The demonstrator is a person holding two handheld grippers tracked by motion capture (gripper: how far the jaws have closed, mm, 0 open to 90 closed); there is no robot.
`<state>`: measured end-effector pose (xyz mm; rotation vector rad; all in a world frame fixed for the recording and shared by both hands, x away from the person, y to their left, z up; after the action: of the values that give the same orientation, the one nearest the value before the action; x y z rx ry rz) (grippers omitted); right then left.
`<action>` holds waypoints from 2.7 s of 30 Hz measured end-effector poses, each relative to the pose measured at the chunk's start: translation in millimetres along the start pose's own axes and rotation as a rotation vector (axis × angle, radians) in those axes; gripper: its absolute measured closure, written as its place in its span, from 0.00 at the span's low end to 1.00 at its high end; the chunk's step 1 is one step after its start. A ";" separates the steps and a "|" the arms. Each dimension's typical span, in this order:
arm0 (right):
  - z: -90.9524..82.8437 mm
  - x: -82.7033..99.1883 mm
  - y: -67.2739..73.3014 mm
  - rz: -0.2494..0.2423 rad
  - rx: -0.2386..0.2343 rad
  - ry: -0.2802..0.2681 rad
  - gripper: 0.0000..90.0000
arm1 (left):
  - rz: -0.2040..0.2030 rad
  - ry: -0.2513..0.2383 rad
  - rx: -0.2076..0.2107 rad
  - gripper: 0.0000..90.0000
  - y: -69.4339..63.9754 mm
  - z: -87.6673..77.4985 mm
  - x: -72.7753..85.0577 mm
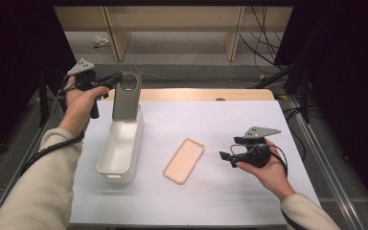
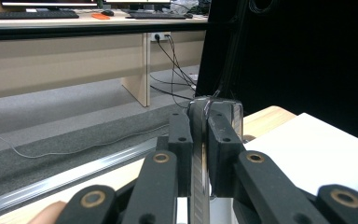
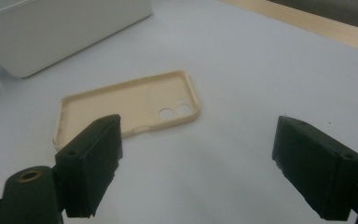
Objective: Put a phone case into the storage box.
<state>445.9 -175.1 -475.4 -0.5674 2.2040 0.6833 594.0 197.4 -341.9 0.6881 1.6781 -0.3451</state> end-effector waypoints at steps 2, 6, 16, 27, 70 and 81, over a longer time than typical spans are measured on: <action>-0.1 -0.2 0.0 0.000 0.000 -0.001 0.19 | -0.002 -0.001 0.001 0.90 -0.1 1.1 0.5; -0.1 -0.2 -0.1 0.001 0.000 -0.002 0.19 | -0.003 0.000 0.002 0.90 0.0 2.5 1.9; -0.1 -0.4 -0.4 0.000 0.000 -0.003 0.19 | -0.008 0.002 -0.001 0.90 1.5 5.5 5.7; -0.6 -1.0 -0.6 0.001 0.000 -0.007 0.19 | -0.015 0.008 -0.003 0.90 2.8 11.3 9.8; 0.4 -0.4 -2.0 -0.001 0.000 -0.003 0.19 | -0.026 0.049 -0.053 0.90 19.5 29.9 43.7; 0.3 -0.1 -2.2 0.001 0.001 -0.002 0.19 | -0.033 0.063 -0.054 0.90 19.4 32.5 56.9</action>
<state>447.4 -176.5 -476.1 -0.5650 2.2031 0.6829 626.0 208.1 -401.3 0.6372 1.7543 -0.3029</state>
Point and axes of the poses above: each handheld gripper's, and its own axes: z roughly forward along the jaws, x roughly out of its underside, y roughly to its left, the point moved 10 cm from there along z, roughly forward along the jaws, and after that the axes turned 15 degrees about z, right-handed, at the moved point
